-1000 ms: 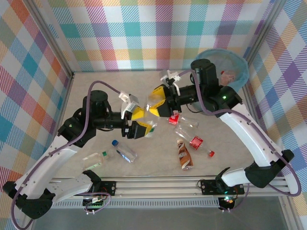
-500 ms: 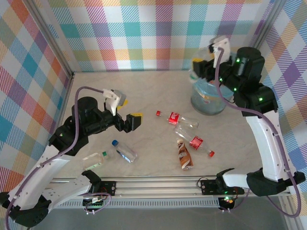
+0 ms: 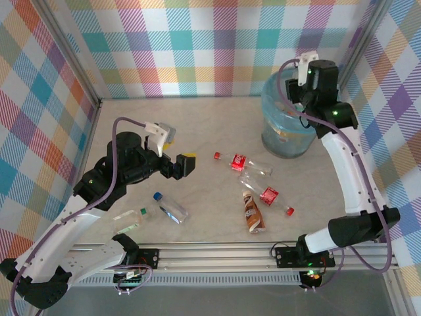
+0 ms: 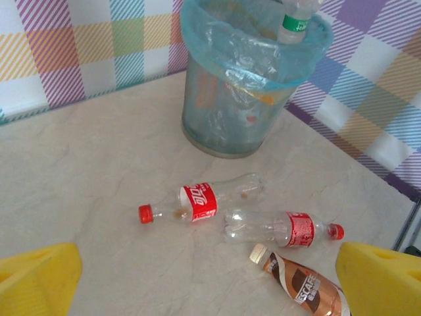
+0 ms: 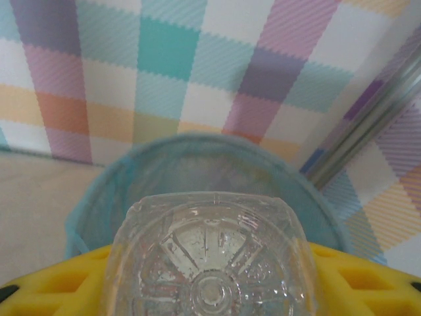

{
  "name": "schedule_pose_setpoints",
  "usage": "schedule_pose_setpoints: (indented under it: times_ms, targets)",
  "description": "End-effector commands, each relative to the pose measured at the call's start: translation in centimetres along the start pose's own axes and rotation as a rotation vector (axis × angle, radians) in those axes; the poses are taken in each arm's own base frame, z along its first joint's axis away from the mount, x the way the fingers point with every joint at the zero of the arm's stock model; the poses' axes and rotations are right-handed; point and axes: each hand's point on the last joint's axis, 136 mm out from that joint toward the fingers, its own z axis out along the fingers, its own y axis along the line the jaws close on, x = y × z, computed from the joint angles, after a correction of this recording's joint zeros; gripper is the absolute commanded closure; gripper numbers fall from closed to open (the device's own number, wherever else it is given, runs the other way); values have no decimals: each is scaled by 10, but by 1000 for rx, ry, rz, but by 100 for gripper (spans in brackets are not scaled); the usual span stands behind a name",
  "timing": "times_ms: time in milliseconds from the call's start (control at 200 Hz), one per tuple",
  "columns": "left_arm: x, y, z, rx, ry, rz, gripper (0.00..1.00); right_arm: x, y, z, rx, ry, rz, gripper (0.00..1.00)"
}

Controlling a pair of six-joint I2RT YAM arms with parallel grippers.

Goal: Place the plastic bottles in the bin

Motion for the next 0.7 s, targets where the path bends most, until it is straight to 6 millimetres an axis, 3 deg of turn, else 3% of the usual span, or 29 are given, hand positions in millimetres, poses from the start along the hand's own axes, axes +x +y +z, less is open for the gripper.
schedule_pose_setpoints:
  times_ms: [0,565,695]
  targets:
    - [9,5,-2,-26,17,-23,1,11,-10,9,60,8,53,45]
    - [25,14,-2,-70,41,-72,1,110,2,78,53,253,193,39]
    - [24,14,-1,-72,46,-72,1,123,3,89,42,289,221,38]
